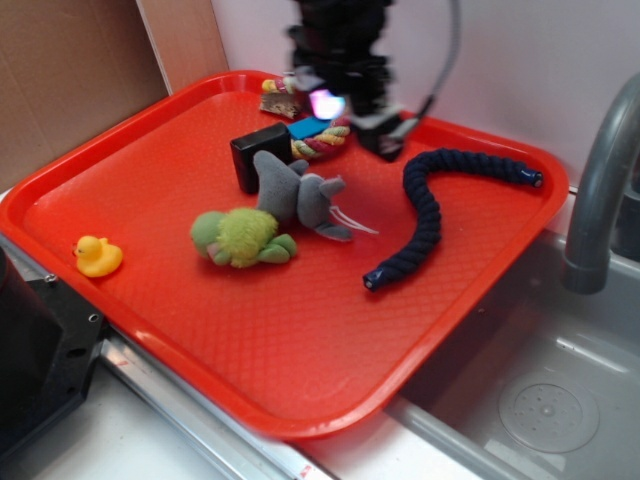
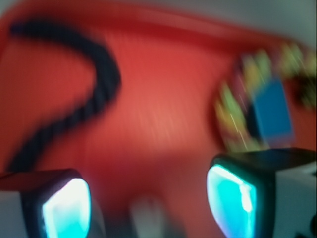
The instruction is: Grab the blue rope.
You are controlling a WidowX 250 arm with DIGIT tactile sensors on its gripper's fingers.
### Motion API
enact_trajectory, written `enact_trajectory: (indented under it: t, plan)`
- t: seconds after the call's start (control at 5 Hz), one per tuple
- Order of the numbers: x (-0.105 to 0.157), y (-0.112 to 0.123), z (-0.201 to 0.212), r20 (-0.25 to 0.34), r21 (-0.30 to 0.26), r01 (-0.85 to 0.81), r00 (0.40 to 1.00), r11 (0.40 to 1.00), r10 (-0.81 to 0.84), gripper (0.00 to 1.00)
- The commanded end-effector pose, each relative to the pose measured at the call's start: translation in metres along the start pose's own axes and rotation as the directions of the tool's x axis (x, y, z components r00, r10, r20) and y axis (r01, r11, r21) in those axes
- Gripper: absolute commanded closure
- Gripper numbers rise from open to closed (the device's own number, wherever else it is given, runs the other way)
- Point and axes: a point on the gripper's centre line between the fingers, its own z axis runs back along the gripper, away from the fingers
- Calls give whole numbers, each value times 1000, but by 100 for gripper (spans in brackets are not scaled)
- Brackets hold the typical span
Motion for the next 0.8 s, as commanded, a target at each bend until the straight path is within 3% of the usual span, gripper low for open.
enact_trajectory:
  t: [0.0, 0.4, 0.6]
  plan:
    - [44, -12, 4, 59, 2, -85, 995, 996, 85, 0]
    - [39, -16, -22, -9, 31, 23, 1000, 999, -23, 0]
    - [36, -26, -47, -54, 18, 95, 994, 995, -94, 0]
